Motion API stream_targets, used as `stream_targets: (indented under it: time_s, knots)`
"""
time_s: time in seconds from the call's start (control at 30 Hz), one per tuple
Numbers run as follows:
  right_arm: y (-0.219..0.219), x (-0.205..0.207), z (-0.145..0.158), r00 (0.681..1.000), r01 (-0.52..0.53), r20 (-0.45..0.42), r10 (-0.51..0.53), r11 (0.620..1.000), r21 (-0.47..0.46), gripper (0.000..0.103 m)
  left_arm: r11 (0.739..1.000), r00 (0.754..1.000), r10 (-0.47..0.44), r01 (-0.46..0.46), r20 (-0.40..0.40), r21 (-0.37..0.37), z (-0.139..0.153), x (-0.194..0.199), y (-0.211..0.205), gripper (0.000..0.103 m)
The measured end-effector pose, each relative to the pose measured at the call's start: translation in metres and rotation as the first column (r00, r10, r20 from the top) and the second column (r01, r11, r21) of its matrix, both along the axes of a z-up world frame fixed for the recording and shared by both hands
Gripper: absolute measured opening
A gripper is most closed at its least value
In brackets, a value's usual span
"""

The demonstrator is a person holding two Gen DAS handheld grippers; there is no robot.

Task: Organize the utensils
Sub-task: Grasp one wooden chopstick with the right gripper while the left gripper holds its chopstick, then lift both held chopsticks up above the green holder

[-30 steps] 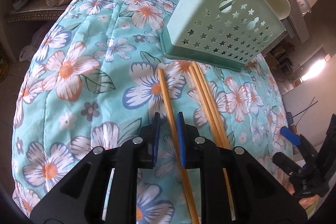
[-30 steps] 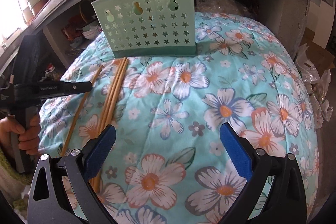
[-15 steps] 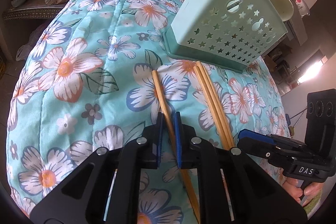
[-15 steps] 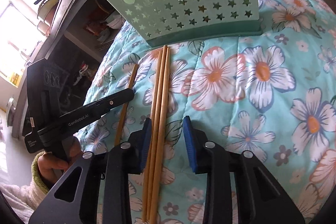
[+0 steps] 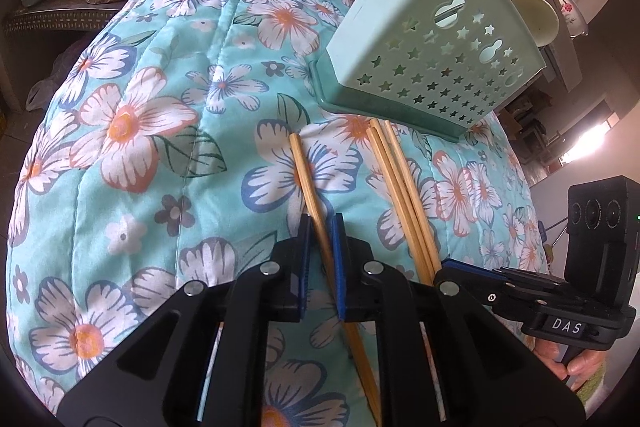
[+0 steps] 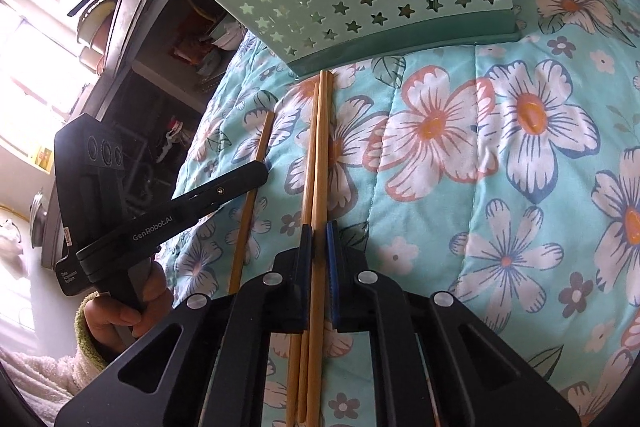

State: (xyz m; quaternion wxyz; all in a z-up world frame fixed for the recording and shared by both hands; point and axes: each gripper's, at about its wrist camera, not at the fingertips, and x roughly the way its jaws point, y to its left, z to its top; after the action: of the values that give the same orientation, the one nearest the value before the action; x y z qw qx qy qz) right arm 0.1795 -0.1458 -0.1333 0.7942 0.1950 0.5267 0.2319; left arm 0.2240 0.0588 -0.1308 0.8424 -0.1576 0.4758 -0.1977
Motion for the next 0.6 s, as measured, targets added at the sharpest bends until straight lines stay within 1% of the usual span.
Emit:
stream_targets:
  time_s: [0.13, 0.27, 0.47, 0.57, 0.6]
  knots:
    - [-0.011, -0.005, 0.005, 1.0, 0.018, 0.004, -0.018, 1.0, 0.012, 0.007, 1.0, 1.0, 0.002, -0.002, -0.002, -0.004, 0.0, 0.0, 0.0, 0.01]
    - [-0.027, -0.013, 0.007, 0.999, 0.048, -0.015, -0.048, 0.999, 0.015, 0.007, 1.0, 1.0, 0.003, -0.003, -0.003, -0.006, 0.0, 0.0, 0.0, 0.01]
    - [-0.063, -0.028, 0.005, 0.993, 0.094, -0.066, -0.095, 0.995, -0.027, 0.007, 1.0, 1.0, 0.005, -0.005, -0.006, -0.011, 0.0, 0.0, 0.0, 0.01]
    - [-0.07, -0.027, 0.008, 0.993, 0.088, -0.073, -0.091, 0.995, -0.054, 0.007, 1.0, 1.0, 0.005, -0.005, -0.006, -0.01, 0.0, 0.0, 0.0, 0.01]
    - [-0.07, -0.026, 0.01, 0.994, 0.086, -0.063, -0.091, 0.994, -0.071, 0.008, 1.0, 1.0, 0.005, -0.005, -0.006, -0.009, 0.0, 0.0, 0.0, 0.01]
